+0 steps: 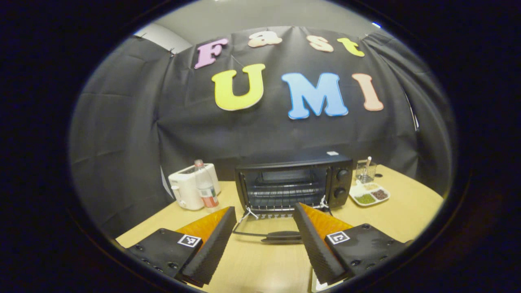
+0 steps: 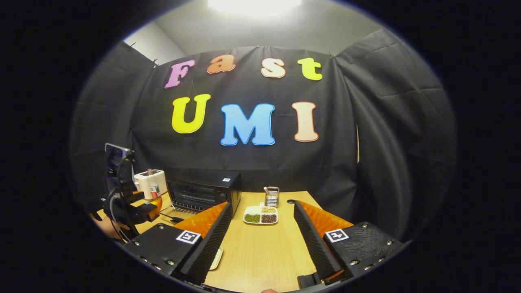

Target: Open the electric oven with the left hand, put the food in, and close the electric oven.

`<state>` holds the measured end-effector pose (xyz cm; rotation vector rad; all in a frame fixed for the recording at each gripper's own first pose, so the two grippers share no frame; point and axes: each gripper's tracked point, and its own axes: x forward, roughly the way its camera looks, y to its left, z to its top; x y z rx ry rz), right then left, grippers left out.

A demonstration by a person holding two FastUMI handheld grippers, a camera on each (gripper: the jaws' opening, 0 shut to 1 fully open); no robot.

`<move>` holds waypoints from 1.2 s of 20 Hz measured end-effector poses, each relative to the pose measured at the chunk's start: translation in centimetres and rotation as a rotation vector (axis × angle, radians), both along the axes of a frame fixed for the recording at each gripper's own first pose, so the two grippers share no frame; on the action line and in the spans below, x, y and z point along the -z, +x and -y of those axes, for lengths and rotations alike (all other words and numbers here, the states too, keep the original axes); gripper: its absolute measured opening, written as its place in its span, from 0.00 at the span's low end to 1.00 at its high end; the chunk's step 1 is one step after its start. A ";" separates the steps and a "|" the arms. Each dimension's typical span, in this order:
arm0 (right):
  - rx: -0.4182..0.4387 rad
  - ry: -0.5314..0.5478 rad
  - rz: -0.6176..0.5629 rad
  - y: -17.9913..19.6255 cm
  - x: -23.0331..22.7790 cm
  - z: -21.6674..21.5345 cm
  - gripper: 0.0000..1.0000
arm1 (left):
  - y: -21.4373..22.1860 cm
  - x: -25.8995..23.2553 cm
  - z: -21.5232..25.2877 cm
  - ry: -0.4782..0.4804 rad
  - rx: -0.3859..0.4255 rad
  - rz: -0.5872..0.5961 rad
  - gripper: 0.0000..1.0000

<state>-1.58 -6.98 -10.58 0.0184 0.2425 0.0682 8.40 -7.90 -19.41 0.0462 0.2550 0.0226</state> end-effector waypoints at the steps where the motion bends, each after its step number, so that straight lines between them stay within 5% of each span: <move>1: -0.013 0.015 -0.016 0.2 0.4 -0.7 0.96 | -0.4 -1.7 -0.6 0.001 -0.003 0.029 0.96; 13: -0.302 0.265 -0.415 2.1 9.8 -8.7 0.96 | -5.1 -11.4 -5.6 -0.017 -0.042 0.186 1.00; 24: -0.371 0.552 -0.994 1.0 19.6 -12.7 0.97 | -7.3 -14.8 -9.1 0.015 -0.082 0.219 1.00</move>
